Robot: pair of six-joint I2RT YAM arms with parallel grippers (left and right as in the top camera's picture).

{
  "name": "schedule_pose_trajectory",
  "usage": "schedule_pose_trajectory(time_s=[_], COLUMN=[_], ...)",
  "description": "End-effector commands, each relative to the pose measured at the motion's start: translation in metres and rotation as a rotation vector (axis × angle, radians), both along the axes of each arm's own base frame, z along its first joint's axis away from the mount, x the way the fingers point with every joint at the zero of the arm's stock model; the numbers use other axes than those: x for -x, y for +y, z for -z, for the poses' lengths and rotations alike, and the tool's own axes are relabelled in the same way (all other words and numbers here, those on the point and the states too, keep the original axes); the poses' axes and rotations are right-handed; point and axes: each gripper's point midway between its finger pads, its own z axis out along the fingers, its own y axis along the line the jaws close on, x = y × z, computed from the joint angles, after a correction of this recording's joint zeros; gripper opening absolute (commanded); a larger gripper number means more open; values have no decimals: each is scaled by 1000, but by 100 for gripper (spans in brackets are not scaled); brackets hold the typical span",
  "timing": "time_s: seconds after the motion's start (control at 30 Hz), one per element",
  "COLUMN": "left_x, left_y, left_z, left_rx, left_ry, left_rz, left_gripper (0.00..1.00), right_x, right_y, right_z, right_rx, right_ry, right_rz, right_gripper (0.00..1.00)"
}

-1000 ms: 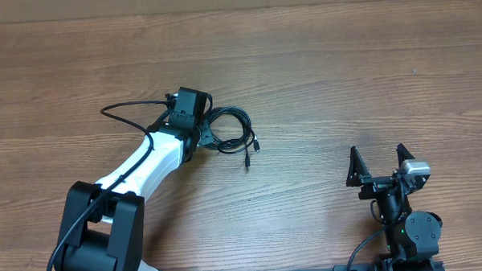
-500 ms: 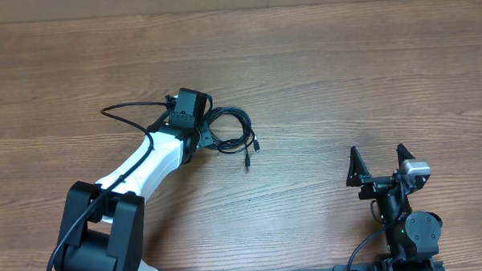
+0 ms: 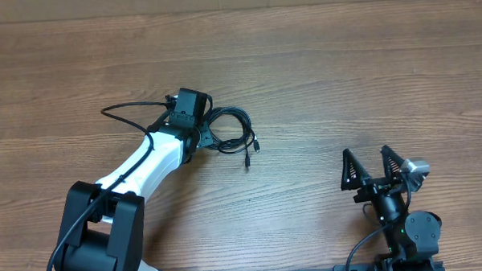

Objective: Untangle cables
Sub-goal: 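Move the right gripper forward toward the cable beside the left gripper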

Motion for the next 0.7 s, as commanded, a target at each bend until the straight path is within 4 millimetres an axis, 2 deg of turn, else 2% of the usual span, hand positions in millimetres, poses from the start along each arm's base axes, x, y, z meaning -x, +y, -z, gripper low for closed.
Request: schedule_pose_trajectory(time_s=[0.0,0.23,0.4,0.53,0.67], left_x=[-3,-3,-3,-3,-3], left_y=[3,3,3,3,3], left_z=[2,2,2,2,2], left_rx=[-19,-18,-18,-18,-18], left_ry=[1,-1,-1,-1,-1], left_rz=[1,1,1,1,1], left_gripper=[49,49,49,49,49], right_x=[7,23,17,-3,-28], right_y=[10,8,8,9,17], right_z=[-20,-88,-122,-125,-104], right_rx=[-52,-51,-48,-44,-50], right_ry=[-7,-10,104,295,534], right_rz=[-57,-50,-49,-44,-75], right_gripper=[100,100,100,100,100])
